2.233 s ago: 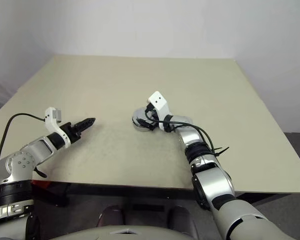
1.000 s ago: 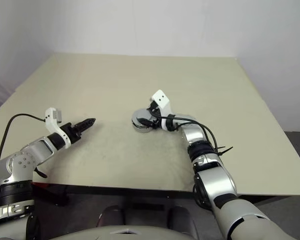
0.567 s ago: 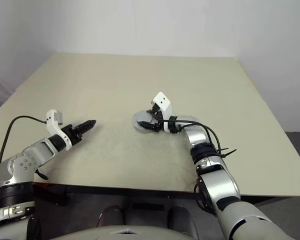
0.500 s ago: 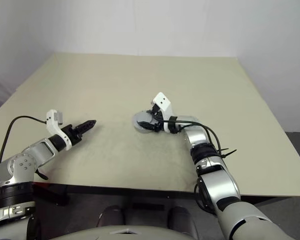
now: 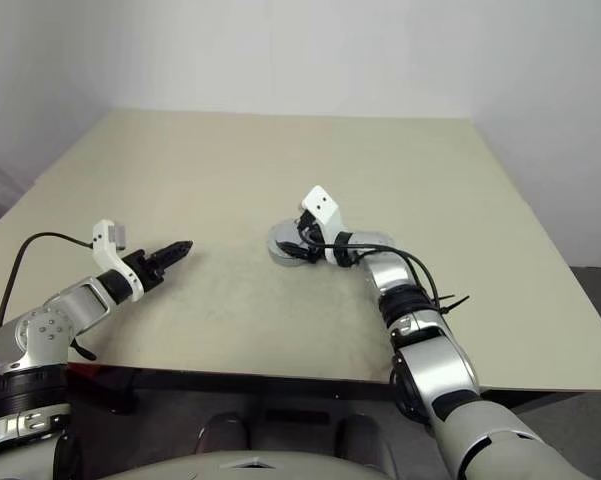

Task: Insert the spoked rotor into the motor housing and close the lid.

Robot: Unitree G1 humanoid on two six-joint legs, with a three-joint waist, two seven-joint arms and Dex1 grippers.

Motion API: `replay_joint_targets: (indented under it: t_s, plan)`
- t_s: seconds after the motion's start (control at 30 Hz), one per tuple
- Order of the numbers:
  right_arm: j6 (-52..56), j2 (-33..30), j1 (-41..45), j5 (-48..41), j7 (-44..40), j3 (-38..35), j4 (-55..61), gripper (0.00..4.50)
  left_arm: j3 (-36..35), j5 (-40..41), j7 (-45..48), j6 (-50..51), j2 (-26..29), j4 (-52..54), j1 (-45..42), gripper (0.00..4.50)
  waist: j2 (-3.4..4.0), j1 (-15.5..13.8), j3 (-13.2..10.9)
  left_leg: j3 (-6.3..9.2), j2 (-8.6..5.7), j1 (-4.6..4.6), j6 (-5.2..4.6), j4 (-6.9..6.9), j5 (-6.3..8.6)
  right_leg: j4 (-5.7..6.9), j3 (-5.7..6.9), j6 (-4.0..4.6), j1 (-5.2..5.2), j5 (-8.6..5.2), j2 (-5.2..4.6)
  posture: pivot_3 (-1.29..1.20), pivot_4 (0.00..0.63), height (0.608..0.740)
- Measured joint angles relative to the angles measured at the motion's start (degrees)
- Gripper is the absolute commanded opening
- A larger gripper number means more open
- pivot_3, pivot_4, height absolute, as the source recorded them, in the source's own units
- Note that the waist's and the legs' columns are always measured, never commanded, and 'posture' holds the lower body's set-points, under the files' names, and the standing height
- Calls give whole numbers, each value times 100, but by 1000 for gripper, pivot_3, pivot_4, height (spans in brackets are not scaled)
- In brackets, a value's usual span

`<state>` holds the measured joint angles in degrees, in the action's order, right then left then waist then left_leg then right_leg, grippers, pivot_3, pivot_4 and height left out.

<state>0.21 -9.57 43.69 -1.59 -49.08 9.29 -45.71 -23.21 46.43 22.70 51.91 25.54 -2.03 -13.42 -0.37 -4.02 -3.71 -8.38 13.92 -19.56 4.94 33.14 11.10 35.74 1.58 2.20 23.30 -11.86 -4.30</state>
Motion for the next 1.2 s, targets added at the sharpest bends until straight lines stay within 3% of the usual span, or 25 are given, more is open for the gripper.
replay_joint_targets:
  t_s: [0.6, 0.87, 1.03, 1.13, 1.2]
  plan:
    - [794, -365, 150, 156, -326, 341, 369, 3160, 48, 59, -128, 33, -301, 92, -25, 2640, 2, -120, 8, 0, -13, 6, -15, 0, 9, -19, 0, -1, -21, -1, -9, 0, 0, 740]
    - [843, -434, 181, 187, -289, 431, 370, 3160, -234, 665, -860, 262, -1427, -548, -1350, 2640, -3, -166, 12, 0, -17, 42, -14, 5, 8, -21, -5, -2, -56, -1, -12, 0, 0, 740]
    - [848, -407, 194, 186, -300, 474, 375, 3160, -231, 874, -952, 361, -1910, -1719, -2518, 1045, 10, -141, 25, -2, -18, 33, -14, -4, 8, -28, -7, -11, -59, -6, -10, 0, 0, 740]
    - [848, -401, 195, 186, -306, 484, 390, 3160, -178, 851, -855, 452, -1961, -2303, -2731, 31, 15, -142, 28, -2, -17, 33, -15, -10, 9, -30, -6, -16, -56, -9, -9, 0, 0, 740]
    - [848, -408, 181, 186, -295, 484, 409, 3160, -127, 818, -805, 522, -1964, -2609, -2758, 31, 15, -143, 28, -2, -18, 33, -16, -11, 9, -31, -6, -16, -57, -9, -10, 0, 0, 740]
